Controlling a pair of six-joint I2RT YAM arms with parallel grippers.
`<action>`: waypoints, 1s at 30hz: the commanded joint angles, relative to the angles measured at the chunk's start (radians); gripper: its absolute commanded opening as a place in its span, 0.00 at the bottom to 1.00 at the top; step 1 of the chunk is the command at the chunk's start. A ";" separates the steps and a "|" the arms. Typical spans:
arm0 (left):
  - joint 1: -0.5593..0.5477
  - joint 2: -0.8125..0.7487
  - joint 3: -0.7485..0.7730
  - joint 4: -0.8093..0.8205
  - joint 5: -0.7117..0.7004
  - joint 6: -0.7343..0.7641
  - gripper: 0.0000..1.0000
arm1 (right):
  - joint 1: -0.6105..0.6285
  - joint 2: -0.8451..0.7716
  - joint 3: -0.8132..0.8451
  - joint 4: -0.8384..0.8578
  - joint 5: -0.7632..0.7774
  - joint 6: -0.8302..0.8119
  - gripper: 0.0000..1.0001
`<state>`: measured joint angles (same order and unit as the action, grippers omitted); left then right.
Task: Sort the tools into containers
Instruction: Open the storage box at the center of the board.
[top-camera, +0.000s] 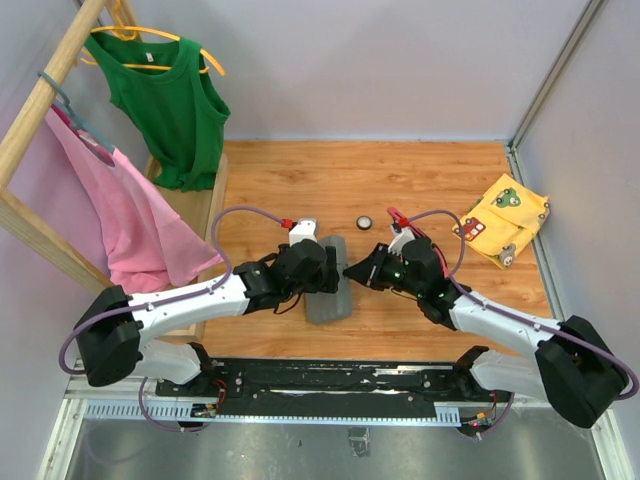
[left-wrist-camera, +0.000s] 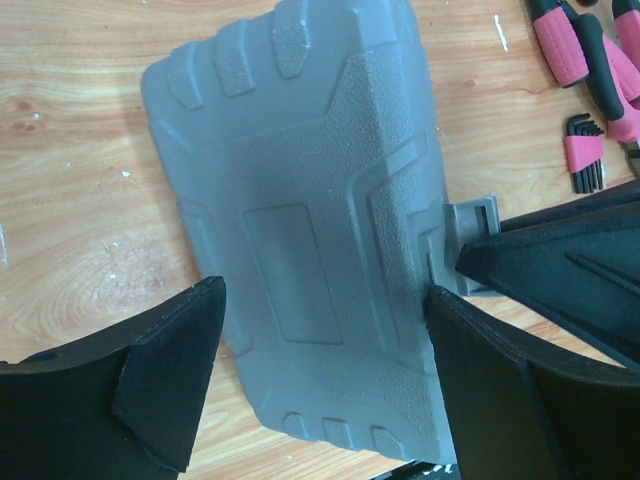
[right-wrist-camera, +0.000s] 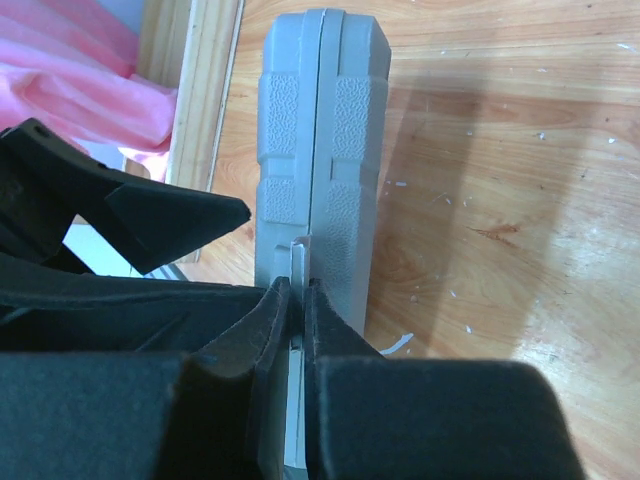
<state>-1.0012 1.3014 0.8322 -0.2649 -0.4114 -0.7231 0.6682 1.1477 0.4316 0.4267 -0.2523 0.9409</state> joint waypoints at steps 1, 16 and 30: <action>-0.016 0.018 0.030 -0.014 -0.033 -0.009 0.85 | 0.028 -0.037 0.043 0.006 0.015 0.001 0.01; -0.015 0.000 -0.005 -0.079 -0.125 -0.007 0.81 | 0.031 -0.102 0.056 -0.099 0.072 -0.036 0.01; -0.015 -0.056 -0.049 -0.162 -0.227 -0.017 0.80 | 0.031 -0.162 0.058 -0.223 0.156 -0.081 0.01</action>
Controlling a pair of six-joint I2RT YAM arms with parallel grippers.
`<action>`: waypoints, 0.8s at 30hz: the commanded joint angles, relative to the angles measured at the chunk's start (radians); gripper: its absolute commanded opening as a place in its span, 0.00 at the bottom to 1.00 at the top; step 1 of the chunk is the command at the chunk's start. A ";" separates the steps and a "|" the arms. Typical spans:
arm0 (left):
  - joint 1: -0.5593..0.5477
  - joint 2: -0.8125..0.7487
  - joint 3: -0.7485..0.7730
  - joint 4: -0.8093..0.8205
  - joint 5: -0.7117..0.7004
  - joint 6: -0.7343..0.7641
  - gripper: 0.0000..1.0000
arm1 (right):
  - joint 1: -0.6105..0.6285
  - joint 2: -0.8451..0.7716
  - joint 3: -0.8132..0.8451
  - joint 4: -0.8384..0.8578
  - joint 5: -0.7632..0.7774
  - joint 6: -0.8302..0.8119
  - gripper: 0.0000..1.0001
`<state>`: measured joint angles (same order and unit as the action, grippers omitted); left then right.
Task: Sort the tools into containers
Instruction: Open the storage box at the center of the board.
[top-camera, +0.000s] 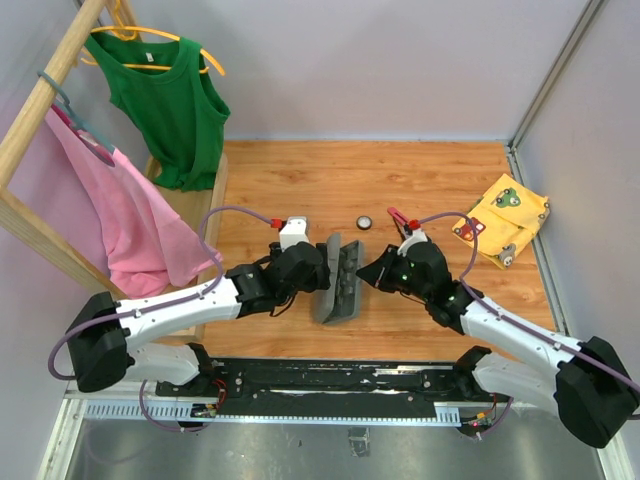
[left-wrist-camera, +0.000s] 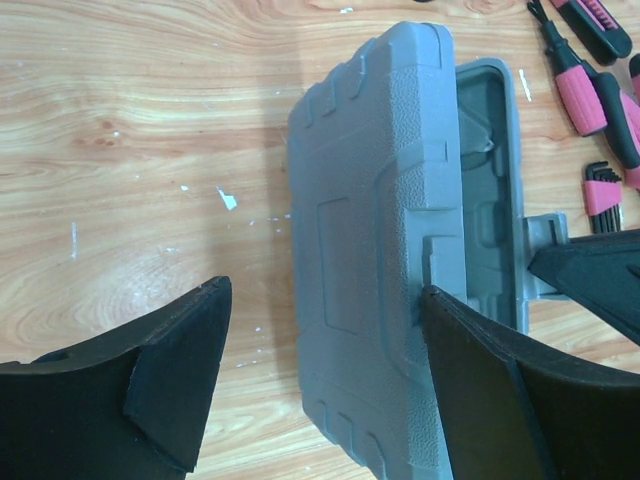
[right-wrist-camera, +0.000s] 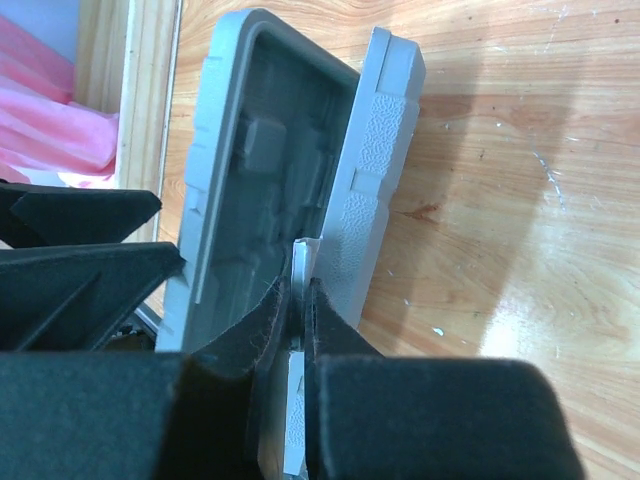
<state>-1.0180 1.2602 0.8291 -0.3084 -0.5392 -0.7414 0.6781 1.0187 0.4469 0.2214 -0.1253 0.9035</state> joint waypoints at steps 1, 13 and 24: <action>0.002 -0.021 -0.051 -0.128 -0.108 -0.006 0.80 | 0.020 -0.036 0.042 -0.026 0.035 -0.046 0.01; 0.002 -0.076 -0.096 -0.340 -0.226 -0.175 0.78 | 0.020 -0.029 0.015 -0.081 0.097 -0.052 0.01; 0.002 -0.238 -0.095 -0.454 -0.317 -0.310 0.78 | 0.018 -0.054 -0.023 -0.133 0.155 -0.048 0.03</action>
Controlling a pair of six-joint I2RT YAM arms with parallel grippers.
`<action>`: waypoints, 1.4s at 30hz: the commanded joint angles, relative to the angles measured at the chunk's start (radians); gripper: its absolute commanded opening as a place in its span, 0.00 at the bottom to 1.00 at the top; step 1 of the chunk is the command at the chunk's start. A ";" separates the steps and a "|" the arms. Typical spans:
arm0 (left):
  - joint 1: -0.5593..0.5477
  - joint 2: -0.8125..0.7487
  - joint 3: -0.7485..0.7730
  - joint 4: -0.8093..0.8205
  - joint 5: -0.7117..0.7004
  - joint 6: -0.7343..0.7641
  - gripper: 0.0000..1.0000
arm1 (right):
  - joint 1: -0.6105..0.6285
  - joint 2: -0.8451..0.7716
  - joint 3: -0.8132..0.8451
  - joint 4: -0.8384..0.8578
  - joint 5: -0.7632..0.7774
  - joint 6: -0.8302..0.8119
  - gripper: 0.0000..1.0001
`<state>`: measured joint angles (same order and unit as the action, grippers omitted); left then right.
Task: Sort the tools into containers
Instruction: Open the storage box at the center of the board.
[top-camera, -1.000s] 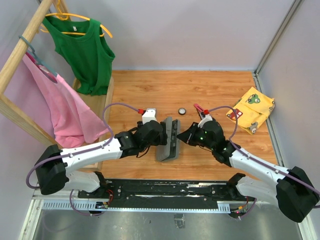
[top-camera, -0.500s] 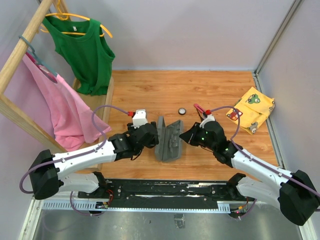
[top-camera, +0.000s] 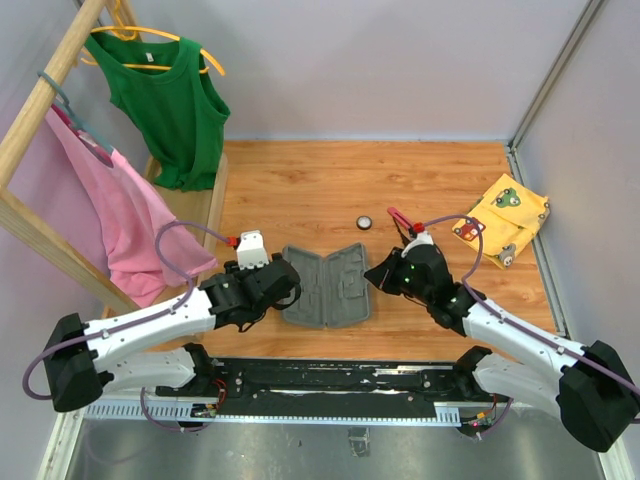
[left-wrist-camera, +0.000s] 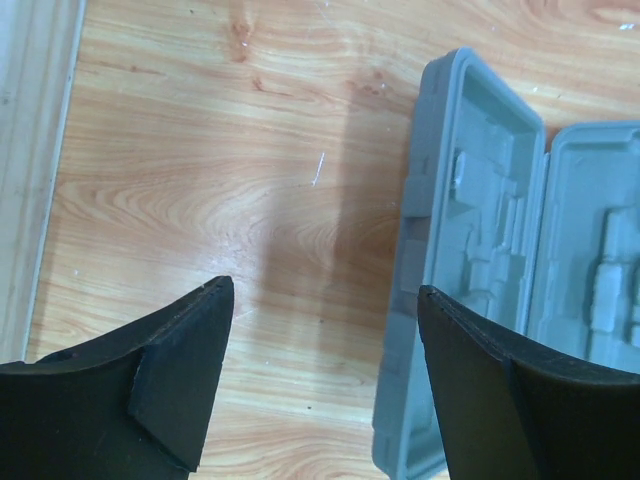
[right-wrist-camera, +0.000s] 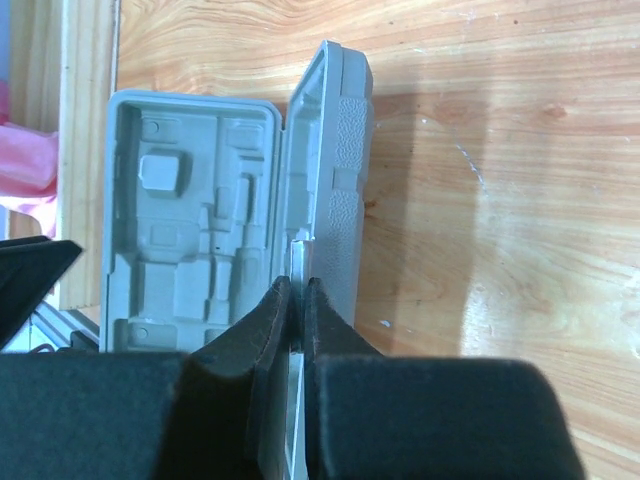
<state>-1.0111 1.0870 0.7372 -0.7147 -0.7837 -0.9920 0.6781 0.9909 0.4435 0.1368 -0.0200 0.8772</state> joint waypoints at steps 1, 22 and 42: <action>-0.004 -0.074 0.000 -0.048 -0.077 -0.055 0.78 | 0.019 -0.029 -0.022 -0.058 0.056 -0.026 0.03; -0.003 -0.146 0.015 -0.082 -0.099 -0.020 0.79 | 0.018 -0.037 -0.030 -0.186 0.176 -0.086 0.34; -0.004 -0.204 0.072 -0.067 -0.073 0.097 0.84 | 0.018 -0.185 0.100 -0.422 0.261 -0.220 0.52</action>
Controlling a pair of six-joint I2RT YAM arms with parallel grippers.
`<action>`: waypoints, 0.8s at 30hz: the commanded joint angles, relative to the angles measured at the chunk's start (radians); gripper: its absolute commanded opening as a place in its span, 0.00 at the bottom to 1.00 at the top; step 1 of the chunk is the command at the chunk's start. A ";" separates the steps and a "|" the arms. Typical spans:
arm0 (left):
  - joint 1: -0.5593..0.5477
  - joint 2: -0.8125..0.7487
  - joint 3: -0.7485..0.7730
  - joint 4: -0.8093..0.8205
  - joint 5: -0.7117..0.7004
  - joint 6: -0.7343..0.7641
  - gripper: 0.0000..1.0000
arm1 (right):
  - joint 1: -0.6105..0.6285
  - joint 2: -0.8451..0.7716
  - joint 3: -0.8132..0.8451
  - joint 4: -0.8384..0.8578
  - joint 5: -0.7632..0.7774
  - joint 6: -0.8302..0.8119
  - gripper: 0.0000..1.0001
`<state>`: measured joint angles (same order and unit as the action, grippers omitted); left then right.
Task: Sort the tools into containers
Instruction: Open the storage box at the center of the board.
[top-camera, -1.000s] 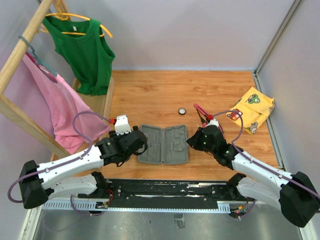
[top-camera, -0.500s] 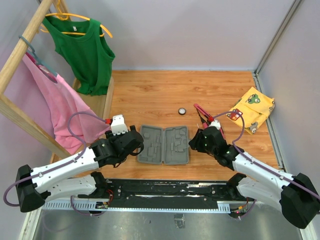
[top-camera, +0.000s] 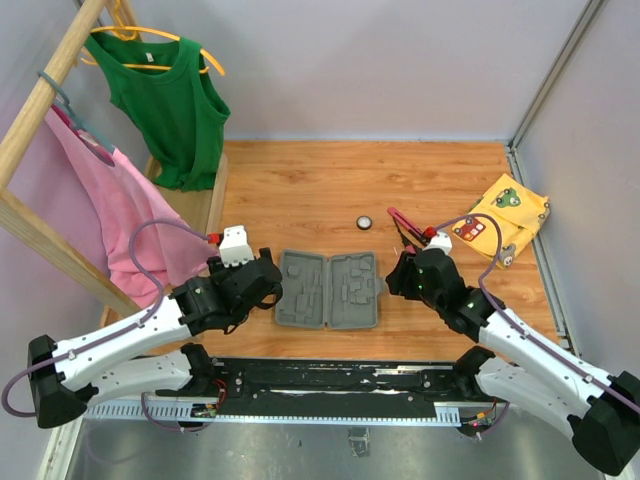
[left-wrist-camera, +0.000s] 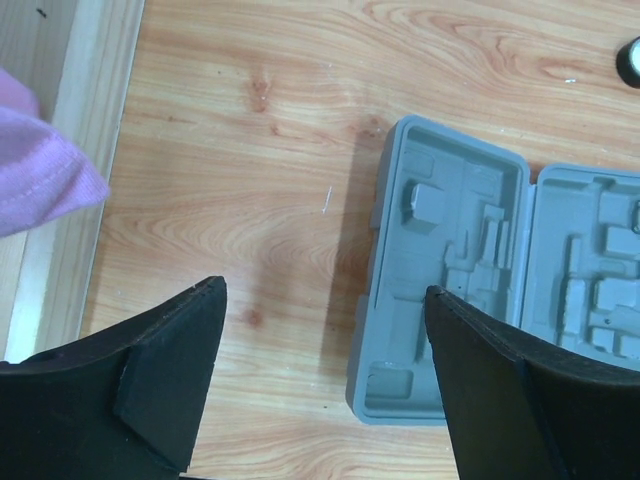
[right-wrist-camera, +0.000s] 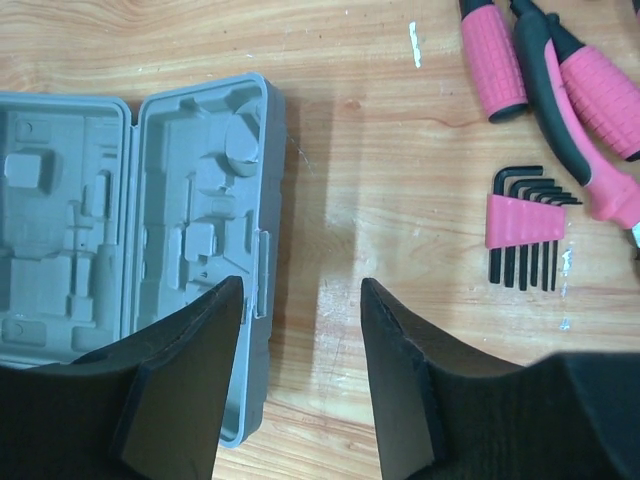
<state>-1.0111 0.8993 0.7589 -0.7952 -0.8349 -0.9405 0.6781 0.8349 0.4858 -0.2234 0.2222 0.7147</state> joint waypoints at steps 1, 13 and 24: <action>-0.003 -0.015 0.058 0.022 -0.013 0.063 0.84 | 0.018 -0.036 0.065 -0.054 -0.001 -0.072 0.52; -0.005 0.032 0.002 0.277 0.224 0.219 0.67 | 0.020 0.096 0.093 0.199 -0.397 -0.142 0.44; -0.006 0.065 -0.153 0.435 0.313 0.226 0.54 | 0.022 0.309 0.072 0.227 -0.352 -0.072 0.29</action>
<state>-1.0122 0.9379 0.6365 -0.4183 -0.5304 -0.7139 0.6781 1.1076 0.5552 -0.0086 -0.1650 0.6102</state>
